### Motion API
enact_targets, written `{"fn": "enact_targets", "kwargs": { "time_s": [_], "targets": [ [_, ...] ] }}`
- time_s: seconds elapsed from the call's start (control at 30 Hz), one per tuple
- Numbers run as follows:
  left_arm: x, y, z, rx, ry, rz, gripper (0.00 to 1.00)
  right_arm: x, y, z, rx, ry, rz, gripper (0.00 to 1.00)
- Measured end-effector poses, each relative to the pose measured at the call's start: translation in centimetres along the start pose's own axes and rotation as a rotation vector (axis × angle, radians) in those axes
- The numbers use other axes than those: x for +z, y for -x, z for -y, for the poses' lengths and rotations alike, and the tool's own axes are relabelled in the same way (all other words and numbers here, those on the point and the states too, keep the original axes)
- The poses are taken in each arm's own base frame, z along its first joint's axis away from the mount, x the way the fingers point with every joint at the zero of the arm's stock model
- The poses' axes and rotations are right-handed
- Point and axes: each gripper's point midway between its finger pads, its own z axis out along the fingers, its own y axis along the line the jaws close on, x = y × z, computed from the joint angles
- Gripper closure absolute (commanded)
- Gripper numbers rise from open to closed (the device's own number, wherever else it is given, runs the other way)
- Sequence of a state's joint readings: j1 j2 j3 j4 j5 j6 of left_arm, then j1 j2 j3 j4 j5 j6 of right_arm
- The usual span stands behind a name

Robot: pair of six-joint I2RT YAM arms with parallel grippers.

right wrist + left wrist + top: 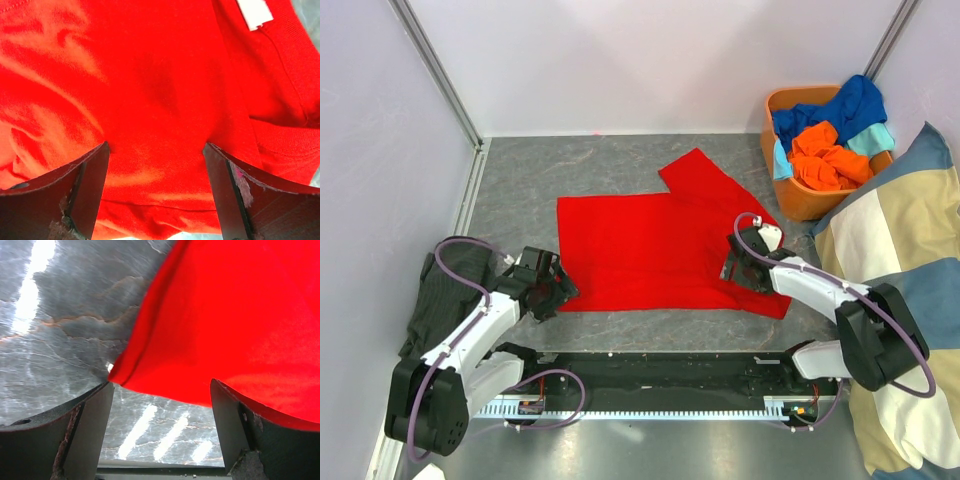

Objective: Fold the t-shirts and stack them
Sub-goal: Fold the flattened tshirt in 1/3 of the way

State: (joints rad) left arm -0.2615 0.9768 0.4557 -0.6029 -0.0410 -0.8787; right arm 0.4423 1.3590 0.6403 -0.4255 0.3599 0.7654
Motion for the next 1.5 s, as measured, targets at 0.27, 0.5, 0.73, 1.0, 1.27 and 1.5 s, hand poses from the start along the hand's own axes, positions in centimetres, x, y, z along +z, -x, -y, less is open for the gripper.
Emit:
{"fn": "enact_targets", "kwargs": {
  "time_s": [0.27, 0.5, 0.73, 1.0, 1.27, 1.5],
  "targets": [
    [-0.1, 0.0, -0.7, -0.009, 0.027, 0.008, 0.14, -1.6, -2.5, 1.4, 0.008, -0.004, -0.053, 0.13],
    [-1.3, 0.1, -0.8, -0.030, 0.012, 0.029, 0.15, -2.3, -3.6, 2.1, 0.009, -0.011, -0.088, 0.13],
    [-6.2, 4.1, 3.2, -0.048, -0.130, 0.168, 0.14, -5.6, -1.9, 1.2, 0.016, 0.046, -0.081, 0.10],
    [-5.5, 6.9, 8.2, -0.040, -0.236, 0.187, 0.14, -9.5, 5.7, -2.6, 0.039, 0.149, 0.105, 0.10],
    [-1.4, 4.3, 7.4, 0.011, -0.169, 0.085, 0.14, -8.4, 5.7, -2.6, 0.017, 0.114, 0.101, 0.10],
    [-0.2, 2.6, 8.1, 0.061, -0.188, 0.056, 0.14, -7.3, 3.9, -1.5, -0.001, 0.085, 0.066, 0.10]
  ]
}}
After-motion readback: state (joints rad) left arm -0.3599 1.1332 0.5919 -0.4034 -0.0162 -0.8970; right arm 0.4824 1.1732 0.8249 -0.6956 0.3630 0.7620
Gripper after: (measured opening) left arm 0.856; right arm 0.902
